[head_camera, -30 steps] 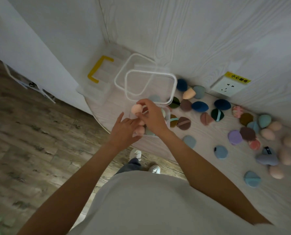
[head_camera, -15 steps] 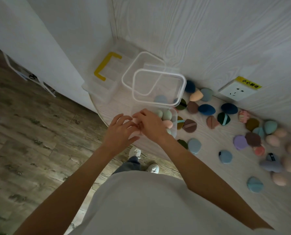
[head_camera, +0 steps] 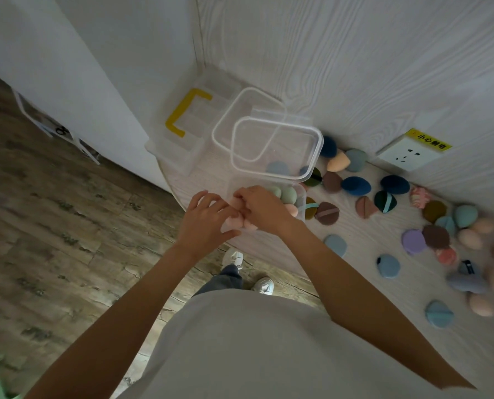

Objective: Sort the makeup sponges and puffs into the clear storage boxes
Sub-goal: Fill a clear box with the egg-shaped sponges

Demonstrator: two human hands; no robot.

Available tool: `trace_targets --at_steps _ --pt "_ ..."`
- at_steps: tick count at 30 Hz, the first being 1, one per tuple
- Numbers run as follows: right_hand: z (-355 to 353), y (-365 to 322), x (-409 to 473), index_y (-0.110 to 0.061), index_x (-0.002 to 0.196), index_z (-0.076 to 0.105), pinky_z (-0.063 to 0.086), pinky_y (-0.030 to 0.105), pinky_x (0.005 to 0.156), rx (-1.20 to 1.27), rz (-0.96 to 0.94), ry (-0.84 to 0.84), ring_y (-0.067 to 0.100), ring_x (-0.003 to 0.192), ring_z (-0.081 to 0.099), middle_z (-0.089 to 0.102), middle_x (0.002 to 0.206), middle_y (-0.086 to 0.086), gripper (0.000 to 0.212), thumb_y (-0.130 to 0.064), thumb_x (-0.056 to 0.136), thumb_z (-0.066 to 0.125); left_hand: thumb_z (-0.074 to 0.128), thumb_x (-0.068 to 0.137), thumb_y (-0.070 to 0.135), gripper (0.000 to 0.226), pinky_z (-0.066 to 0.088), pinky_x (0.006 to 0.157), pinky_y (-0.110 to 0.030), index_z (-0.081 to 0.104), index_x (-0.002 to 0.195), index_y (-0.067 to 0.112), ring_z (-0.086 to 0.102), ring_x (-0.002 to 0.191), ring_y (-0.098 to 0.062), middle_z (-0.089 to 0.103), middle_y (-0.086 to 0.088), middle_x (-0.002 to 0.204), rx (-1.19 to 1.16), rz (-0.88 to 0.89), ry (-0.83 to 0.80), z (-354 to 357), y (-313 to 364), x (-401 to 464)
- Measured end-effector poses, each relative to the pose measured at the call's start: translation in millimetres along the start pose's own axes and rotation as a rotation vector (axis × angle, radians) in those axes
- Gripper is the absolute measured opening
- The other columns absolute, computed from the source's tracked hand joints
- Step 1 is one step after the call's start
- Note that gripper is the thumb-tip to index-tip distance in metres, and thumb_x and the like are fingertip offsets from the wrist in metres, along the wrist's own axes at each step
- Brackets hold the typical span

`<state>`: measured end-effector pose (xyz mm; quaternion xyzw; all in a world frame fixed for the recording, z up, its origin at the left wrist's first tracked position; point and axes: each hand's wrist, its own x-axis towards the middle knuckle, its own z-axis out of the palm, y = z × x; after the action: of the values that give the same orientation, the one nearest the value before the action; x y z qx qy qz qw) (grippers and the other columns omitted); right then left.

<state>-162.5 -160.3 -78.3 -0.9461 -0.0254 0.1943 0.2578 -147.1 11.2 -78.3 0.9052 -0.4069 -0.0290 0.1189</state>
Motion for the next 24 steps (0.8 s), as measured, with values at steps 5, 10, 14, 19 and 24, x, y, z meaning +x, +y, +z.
trace_targets --at_steps 5,10,14,19,24 --pt "-8 5 -15 -0.010 0.124 0.054 0.031 0.029 0.102 0.129 -0.006 0.125 0.023 0.120 0.044 0.056 0.125 0.009 0.033 -0.014 0.091 0.051 0.078 0.059 0.048 0.037 0.045 0.076 -0.034 0.070 0.082 0.020 0.062 0.074 -0.022 0.068 0.003 0.077 -0.085 0.003 -0.037 -12 0 6" --pt "-22 2 -29 -0.014 0.115 0.060 0.031 0.023 0.094 0.187 0.035 0.314 0.020 0.114 0.048 0.061 0.118 0.005 0.027 -0.011 0.089 0.053 0.037 0.081 0.042 0.039 0.044 0.061 -0.030 0.067 0.089 0.018 0.061 0.060 -0.022 0.066 0.001 0.071 -0.130 0.047 -0.019 -29 -2 23" --pt "-34 3 -63 -0.017 0.123 0.057 0.043 0.033 0.087 0.154 0.064 0.491 0.021 0.109 0.055 0.061 0.121 0.005 0.034 -0.011 0.090 0.052 0.046 0.086 0.033 0.026 0.048 0.057 -0.028 0.067 0.093 0.020 0.061 0.063 -0.015 0.067 0.006 0.074 -0.223 0.143 0.135 -44 20 44" --pt "-28 36 -145 -0.018 0.111 0.064 0.054 0.035 0.068 0.059 0.358 0.815 0.025 0.081 0.065 0.070 0.097 0.005 0.025 -0.011 0.089 0.054 0.057 0.084 0.027 0.019 0.037 0.062 -0.012 0.069 0.092 0.015 0.054 0.064 -0.005 0.066 0.006 0.074 -0.388 0.445 0.210 -42 83 79" --pt "-6 88 -250 -0.019 0.089 0.069 0.055 0.035 0.072 0.372 0.862 1.107 0.014 0.075 0.063 0.070 0.092 -0.001 0.016 -0.009 0.085 0.058 0.051 0.088 0.036 0.030 0.052 0.065 -0.034 0.061 0.110 0.018 0.055 0.075 -0.007 0.064 0.007 0.089 -0.364 0.607 -0.250 -7 166 116"
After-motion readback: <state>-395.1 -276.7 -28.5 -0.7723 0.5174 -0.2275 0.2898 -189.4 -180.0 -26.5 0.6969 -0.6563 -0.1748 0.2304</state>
